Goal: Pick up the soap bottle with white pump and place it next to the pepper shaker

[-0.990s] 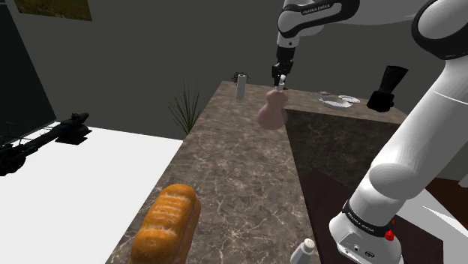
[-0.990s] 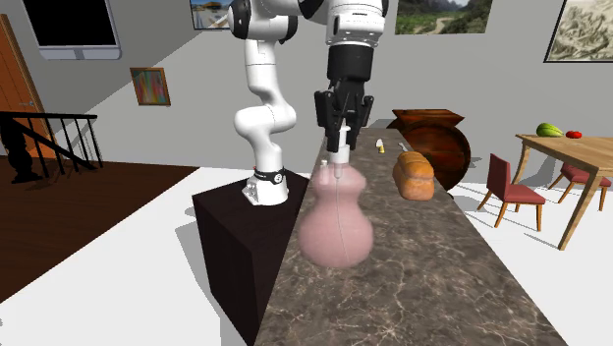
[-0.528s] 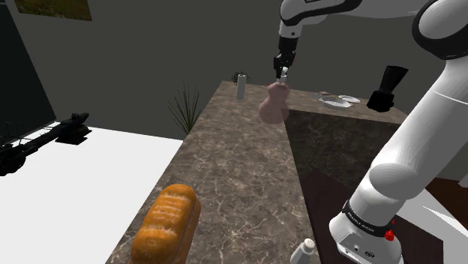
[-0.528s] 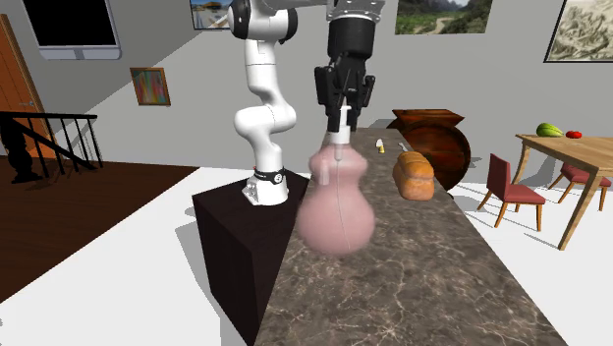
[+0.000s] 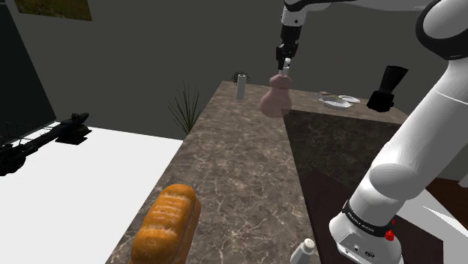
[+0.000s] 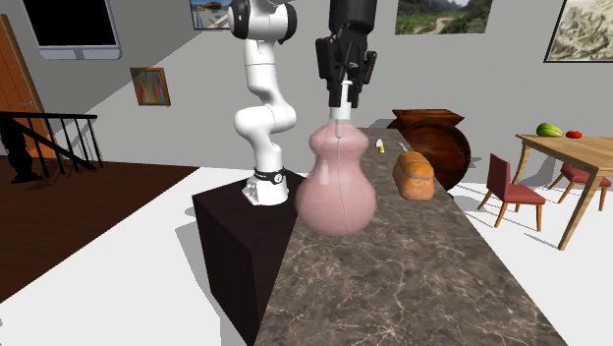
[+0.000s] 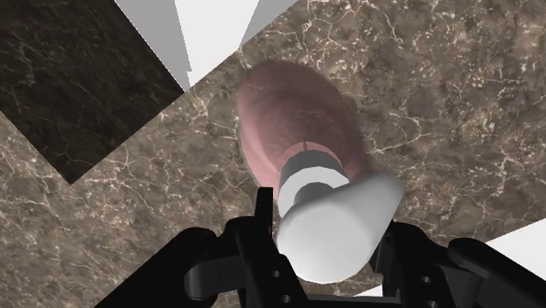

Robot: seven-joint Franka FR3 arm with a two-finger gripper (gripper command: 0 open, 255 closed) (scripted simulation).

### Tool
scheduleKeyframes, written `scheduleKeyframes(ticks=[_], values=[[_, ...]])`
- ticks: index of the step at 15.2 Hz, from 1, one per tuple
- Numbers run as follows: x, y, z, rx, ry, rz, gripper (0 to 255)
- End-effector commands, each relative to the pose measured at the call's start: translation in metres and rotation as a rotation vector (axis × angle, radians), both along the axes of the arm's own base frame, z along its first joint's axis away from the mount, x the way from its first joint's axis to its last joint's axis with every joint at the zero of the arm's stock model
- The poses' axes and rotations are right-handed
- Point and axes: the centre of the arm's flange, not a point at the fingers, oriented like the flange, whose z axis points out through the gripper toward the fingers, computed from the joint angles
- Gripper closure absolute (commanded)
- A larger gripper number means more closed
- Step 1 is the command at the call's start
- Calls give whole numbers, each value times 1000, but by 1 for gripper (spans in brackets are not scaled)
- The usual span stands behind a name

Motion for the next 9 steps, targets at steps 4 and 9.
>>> scheduleKeyframes(ticks=[4, 9], values=[[-32, 53, 23, -1, -1, 0, 255], [-65, 106, 45, -1, -1, 0, 255]])
